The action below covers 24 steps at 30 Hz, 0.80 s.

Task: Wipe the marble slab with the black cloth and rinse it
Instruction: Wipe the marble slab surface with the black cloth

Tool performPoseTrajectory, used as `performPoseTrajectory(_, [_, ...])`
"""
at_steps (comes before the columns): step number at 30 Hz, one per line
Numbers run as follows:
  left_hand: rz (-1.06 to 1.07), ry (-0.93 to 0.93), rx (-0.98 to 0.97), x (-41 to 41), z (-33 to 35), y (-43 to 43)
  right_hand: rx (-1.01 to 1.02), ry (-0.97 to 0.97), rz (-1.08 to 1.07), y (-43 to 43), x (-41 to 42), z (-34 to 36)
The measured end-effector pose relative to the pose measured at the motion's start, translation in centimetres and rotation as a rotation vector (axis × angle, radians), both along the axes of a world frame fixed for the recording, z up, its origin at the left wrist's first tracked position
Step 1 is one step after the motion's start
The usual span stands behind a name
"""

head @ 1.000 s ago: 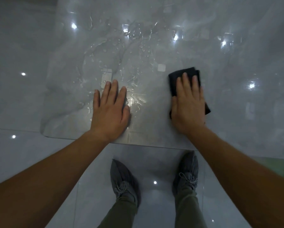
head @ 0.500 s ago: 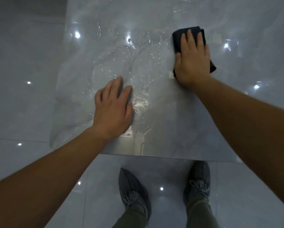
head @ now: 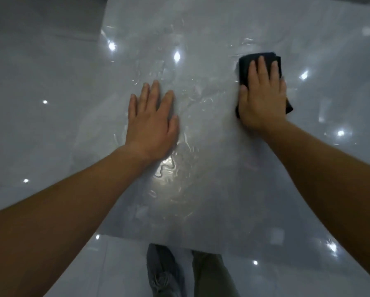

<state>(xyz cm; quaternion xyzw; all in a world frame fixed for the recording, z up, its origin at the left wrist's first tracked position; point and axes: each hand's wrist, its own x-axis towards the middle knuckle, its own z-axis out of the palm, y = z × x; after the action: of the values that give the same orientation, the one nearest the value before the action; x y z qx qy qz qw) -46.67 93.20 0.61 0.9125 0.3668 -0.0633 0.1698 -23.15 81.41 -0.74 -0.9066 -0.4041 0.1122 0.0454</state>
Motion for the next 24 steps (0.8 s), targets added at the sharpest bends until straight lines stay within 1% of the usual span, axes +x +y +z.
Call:
performPoseTrajectory(1, [0.016,-0.004,0.002,0.8,-0.1,0.9,0.015,-0.013,0.033,1.8,-0.4,-0.2])
performPoseTrajectory(2, [0.034,-0.01,0.006,1.4,-0.2,1.6,0.03,-0.017,0.123,2.9,-1.4,-0.4])
performPoseTrajectory(5, [0.073,-0.009,0.025,3.0,-0.2,3.6,0.025,-0.002,0.536,2.0,-5.4,-0.4])
performPoseTrajectory(6, [0.082,-0.004,0.03,3.6,-0.1,4.1,0.019,0.012,0.605,0.9,-5.6,-0.3])
performPoseTrajectory(7, [0.084,-0.001,0.03,4.3,0.0,4.7,0.009,0.025,0.629,0.2,-4.7,-0.3])
performPoseTrajectory(9, [0.077,-0.003,0.03,5.4,0.2,5.6,-0.001,0.034,0.575,0.2,-1.3,-0.3])
performPoseTrajectory(13, [0.077,0.003,0.021,8.2,0.2,7.5,0.0,0.011,0.272,3.2,6.4,-0.4])
performPoseTrajectory(15, [0.076,0.007,0.027,9.5,0.2,8.1,0.012,0.0,0.181,5.1,7.2,-0.5])
performPoseTrajectory(17, [0.065,0.026,0.032,10.8,0.0,8.6,0.032,-0.001,0.209,5.7,6.1,-0.5])
performPoseTrajectory(20, [0.046,0.029,0.035,12.5,0.0,8.8,0.012,0.01,0.471,2.3,4.0,-0.3])
performPoseTrajectory(21, [0.038,0.03,0.033,13.0,0.1,8.8,-0.006,0.019,0.516,0.7,4.1,-0.2])
performPoseTrajectory(22, [0.032,0.035,0.026,13.4,0.1,8.7,-0.018,0.023,0.505,-0.6,4.9,-0.2])
performPoseTrajectory(24, [0.025,0.054,0.007,14.0,-0.1,8.4,-0.03,0.013,0.34,-1.7,7.9,-0.3])
